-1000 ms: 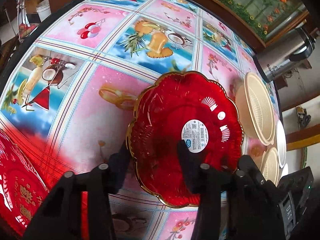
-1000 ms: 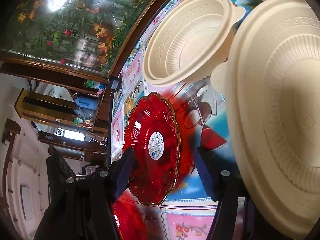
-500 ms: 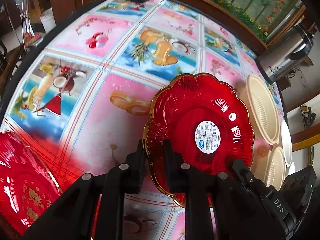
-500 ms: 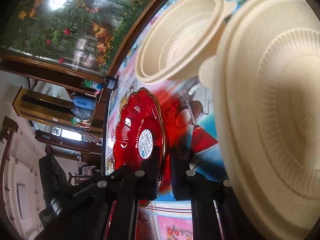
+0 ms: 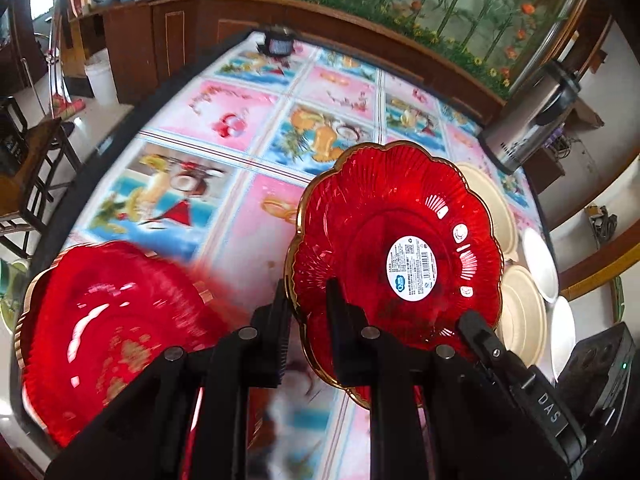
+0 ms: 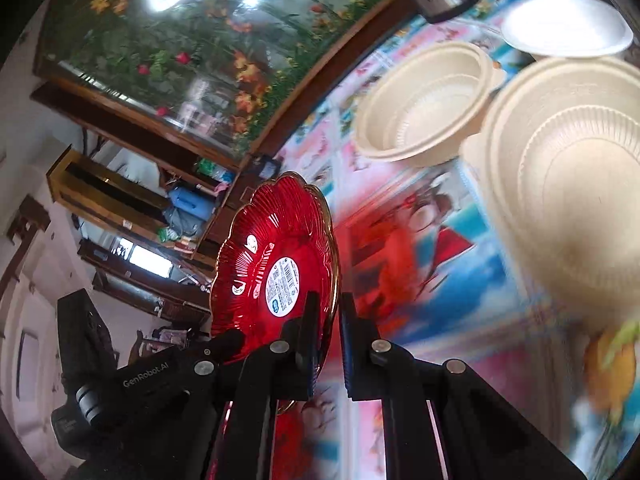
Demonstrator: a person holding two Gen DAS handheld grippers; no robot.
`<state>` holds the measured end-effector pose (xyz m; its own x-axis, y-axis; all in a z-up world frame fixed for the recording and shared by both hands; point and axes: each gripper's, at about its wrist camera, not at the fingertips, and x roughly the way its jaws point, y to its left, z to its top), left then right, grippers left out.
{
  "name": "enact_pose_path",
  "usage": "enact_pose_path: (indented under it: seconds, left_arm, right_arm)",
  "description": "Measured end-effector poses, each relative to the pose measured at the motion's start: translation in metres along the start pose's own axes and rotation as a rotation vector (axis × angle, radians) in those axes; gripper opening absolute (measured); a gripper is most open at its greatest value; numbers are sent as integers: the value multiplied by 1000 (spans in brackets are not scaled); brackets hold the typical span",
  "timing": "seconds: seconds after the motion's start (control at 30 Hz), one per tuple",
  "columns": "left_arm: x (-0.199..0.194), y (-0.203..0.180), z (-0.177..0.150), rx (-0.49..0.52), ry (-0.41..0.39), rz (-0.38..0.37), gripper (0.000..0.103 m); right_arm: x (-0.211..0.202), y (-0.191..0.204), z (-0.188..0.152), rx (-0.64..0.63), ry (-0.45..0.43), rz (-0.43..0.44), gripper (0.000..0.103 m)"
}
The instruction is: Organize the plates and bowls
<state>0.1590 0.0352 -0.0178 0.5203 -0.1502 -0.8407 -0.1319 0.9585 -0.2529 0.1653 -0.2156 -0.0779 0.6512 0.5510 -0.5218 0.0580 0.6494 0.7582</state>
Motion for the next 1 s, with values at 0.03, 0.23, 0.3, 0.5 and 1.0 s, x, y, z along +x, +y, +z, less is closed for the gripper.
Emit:
enact_pose_path:
  seconds: [0.03,0.23,0.3,0.5,1.0]
  left_arm:
    - [-10,6,-4,2,-13,-3,15]
    - [-70,47,-27,10,-116,30,15]
    - [-83,62,-34,4,-135,45,15]
    - [-104,108,-58,-29,-157,96,15]
    - [-68,160,-82,-72,-61,161,16]
  right_arm:
    - [-5,7,-4,-15,-3,7,9]
    - [-22,55,-38,-119,7,48,9]
    - [-22,71,-55,-160,23,64,9]
    - [-9,112,-99,-255,91,77,9]
    - [47,125,-158,-370,241,-56,9]
